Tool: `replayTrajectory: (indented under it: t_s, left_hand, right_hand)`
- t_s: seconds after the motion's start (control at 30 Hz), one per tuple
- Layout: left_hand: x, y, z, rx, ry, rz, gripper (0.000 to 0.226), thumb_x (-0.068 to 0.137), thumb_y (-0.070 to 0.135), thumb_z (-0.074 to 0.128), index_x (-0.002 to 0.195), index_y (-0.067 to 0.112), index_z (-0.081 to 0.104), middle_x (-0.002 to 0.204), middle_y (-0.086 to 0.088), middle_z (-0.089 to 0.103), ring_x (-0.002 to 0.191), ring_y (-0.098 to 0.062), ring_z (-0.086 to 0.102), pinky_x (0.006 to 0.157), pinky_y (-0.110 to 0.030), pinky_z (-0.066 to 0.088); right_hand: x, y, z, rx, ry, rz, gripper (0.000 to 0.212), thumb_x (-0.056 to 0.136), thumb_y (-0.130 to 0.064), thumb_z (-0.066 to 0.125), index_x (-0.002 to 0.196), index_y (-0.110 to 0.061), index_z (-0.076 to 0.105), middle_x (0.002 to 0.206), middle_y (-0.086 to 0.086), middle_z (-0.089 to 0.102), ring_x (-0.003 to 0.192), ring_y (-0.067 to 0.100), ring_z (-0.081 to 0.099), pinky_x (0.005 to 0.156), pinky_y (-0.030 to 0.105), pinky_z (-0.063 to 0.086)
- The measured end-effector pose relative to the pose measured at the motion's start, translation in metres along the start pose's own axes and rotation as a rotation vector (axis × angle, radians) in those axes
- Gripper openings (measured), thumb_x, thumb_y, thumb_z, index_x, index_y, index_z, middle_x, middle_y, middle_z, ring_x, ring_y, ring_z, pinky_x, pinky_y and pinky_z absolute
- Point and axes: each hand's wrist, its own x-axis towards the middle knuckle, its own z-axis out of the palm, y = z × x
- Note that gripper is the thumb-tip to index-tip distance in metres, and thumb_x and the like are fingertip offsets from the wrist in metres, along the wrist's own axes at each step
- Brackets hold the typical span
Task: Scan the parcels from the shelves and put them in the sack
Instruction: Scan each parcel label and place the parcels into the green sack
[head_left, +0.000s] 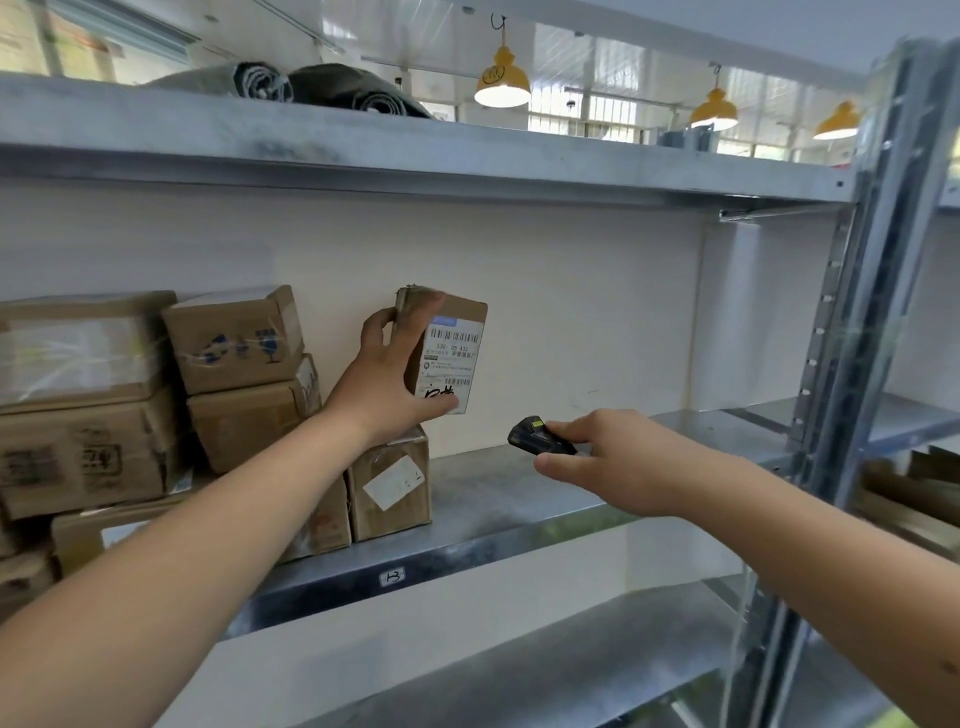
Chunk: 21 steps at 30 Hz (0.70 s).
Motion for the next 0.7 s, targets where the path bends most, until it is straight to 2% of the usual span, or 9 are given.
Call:
replayTrajectory:
  t_s: [0.13,0.2,0.27,0.3,0.37,0.43,0.5,0.63,0.7]
  left_hand:
    - [-0.001,0.021,0.008,-0.171,0.004,0.007,0.121,0.064,0.054,0.088,0.147,0.077,0.004,0.157,-0.002,0.023,0.131,-0.017,0.041,0.103,-0.027,0.033]
    - [-0.004,0.033,0.016,-0.25,-0.013,0.026,0.122,0.062,0.056,0.087,0.149,0.076,0.003,0.149,-0.001,0.029,0.12,-0.001,0.041,0.099,-0.021,0.031]
    - [-0.006,0.042,0.024,-0.325,-0.023,0.037,0.123,0.063,0.053,0.088,0.15,0.075,0.003,0.144,0.001,0.032,0.117,0.012,0.037,0.1,-0.018,0.031]
    - [-0.005,0.046,0.027,-0.363,-0.036,0.039,0.124,0.065,0.05,0.09,0.15,0.075,0.003,0.143,0.001,0.033,0.12,0.008,0.04,0.106,-0.022,0.034]
    - [-0.002,0.056,0.031,-0.428,-0.086,0.049,0.125,0.068,0.045,0.092,0.151,0.074,0.003,0.142,-0.001,0.037,0.129,-0.011,0.046,0.117,-0.039,0.039]
    - [0.0,0.067,0.034,-0.475,-0.161,0.077,0.125,0.068,0.045,0.092,0.152,0.072,0.003,0.144,-0.002,0.041,0.134,-0.019,0.047,0.119,-0.048,0.04]
    - [-0.001,0.078,0.042,-0.497,-0.229,0.119,0.125,0.068,0.048,0.091,0.152,0.072,0.001,0.145,-0.003,0.042,0.131,-0.017,0.048,0.117,-0.044,0.04]
    - [-0.017,0.102,0.064,-0.574,-0.329,0.204,0.123,0.071,0.046,0.092,0.149,0.076,0.002,0.14,-0.002,0.04,0.111,-0.003,0.048,0.098,-0.029,0.038]
    - [-0.032,0.115,0.078,-0.637,-0.382,0.229,0.122,0.071,0.043,0.092,0.149,0.076,0.004,0.14,-0.003,0.04,0.113,-0.008,0.053,0.095,-0.026,0.041]
  right_hand:
    - [-0.006,0.006,0.0,0.035,0.055,0.066,0.053,0.092,-0.07,0.055,0.14,-0.045,0.058,0.064,-0.009,0.06,0.045,-0.003,0.052,0.04,0.015,0.032]
    - [-0.011,0.008,0.002,0.04,0.085,0.105,0.052,0.092,-0.069,0.056,0.138,-0.045,0.059,0.056,-0.011,0.058,0.044,-0.002,0.052,0.039,0.016,0.031]
    - [-0.017,0.01,0.003,0.058,0.104,0.143,0.047,0.092,-0.066,0.057,0.133,-0.042,0.062,0.052,-0.011,0.058,0.045,0.0,0.053,0.04,0.015,0.032]
    - [-0.022,0.01,0.002,0.06,0.105,0.161,0.044,0.093,-0.064,0.057,0.13,-0.041,0.063,0.057,-0.009,0.062,0.048,0.003,0.055,0.043,0.017,0.035]
    - [-0.032,0.01,0.003,0.055,0.106,0.21,0.043,0.095,-0.063,0.055,0.129,-0.038,0.064,0.073,-0.001,0.068,0.059,0.012,0.059,0.052,0.027,0.04]
    - [-0.045,0.012,0.002,0.051,0.126,0.275,0.042,0.096,-0.063,0.054,0.13,-0.039,0.063,0.074,-0.001,0.068,0.06,0.014,0.06,0.052,0.028,0.04]
    - [-0.061,0.014,0.002,0.043,0.149,0.344,0.044,0.097,-0.064,0.054,0.135,-0.043,0.06,0.072,-0.001,0.068,0.058,0.013,0.061,0.051,0.026,0.04]
    - [-0.104,0.017,0.006,0.024,0.19,0.473,0.044,0.095,-0.067,0.054,0.13,-0.042,0.062,0.074,0.0,0.071,0.062,0.015,0.066,0.054,0.03,0.046]
    - [-0.128,0.018,0.009,0.018,0.22,0.552,0.05,0.093,-0.069,0.055,0.133,-0.04,0.062,0.081,-0.003,0.073,0.069,0.014,0.068,0.063,0.032,0.053]
